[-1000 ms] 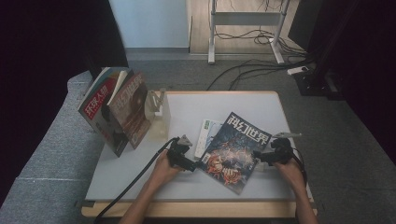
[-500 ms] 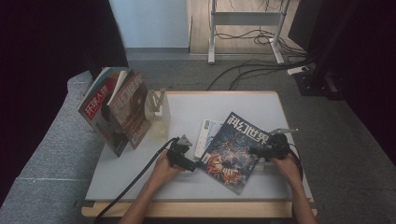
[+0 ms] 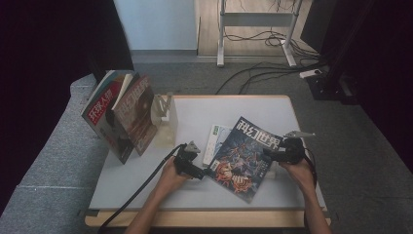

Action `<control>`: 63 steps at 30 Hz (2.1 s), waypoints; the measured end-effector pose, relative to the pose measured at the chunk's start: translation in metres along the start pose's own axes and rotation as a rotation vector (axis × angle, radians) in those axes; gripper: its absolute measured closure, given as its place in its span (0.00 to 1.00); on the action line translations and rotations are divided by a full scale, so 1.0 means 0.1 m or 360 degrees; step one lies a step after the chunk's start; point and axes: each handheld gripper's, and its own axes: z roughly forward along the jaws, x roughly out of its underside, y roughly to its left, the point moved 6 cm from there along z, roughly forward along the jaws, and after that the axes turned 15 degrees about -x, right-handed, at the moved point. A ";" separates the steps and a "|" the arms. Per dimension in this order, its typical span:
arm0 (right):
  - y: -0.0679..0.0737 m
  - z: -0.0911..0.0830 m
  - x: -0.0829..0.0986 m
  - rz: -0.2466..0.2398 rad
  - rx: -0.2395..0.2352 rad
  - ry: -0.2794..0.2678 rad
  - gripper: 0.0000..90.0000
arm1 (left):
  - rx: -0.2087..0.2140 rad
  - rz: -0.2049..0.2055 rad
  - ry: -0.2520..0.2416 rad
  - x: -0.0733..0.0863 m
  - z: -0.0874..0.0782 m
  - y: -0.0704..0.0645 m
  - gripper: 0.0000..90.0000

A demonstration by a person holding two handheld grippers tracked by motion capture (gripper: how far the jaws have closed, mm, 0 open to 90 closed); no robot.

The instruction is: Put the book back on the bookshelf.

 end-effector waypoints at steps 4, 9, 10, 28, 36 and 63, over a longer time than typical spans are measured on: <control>-0.01 -0.04 -0.09 -0.0012 0.0034 -0.0035 0.38 | -0.0002 0.0003 0.0001 0.00 0.00 0.00 0.00; 0.01 -0.10 -0.18 -0.0061 0.0111 -0.0043 0.63 | 0.0000 0.0003 0.0001 0.00 0.00 0.00 0.00; 0.02 -0.11 -0.19 -0.0069 0.0126 -0.0041 0.68 | 0.0001 0.0002 0.0001 0.00 0.00 0.00 0.00; 0.31 -0.25 -0.46 -0.0202 0.0001 -0.0116 0.86 | 0.0041 0.0044 -0.0001 0.01 -0.02 -0.02 0.00; 0.47 -0.30 -0.58 -0.0280 -0.0023 -0.0136 0.86 | 0.0045 0.0096 -0.0002 0.00 -0.04 -0.04 0.03; 0.75 -0.38 -0.83 -0.0367 -0.0100 -0.0152 0.86 | 0.0281 0.0161 -0.0094 -0.55 0.05 -0.03 0.35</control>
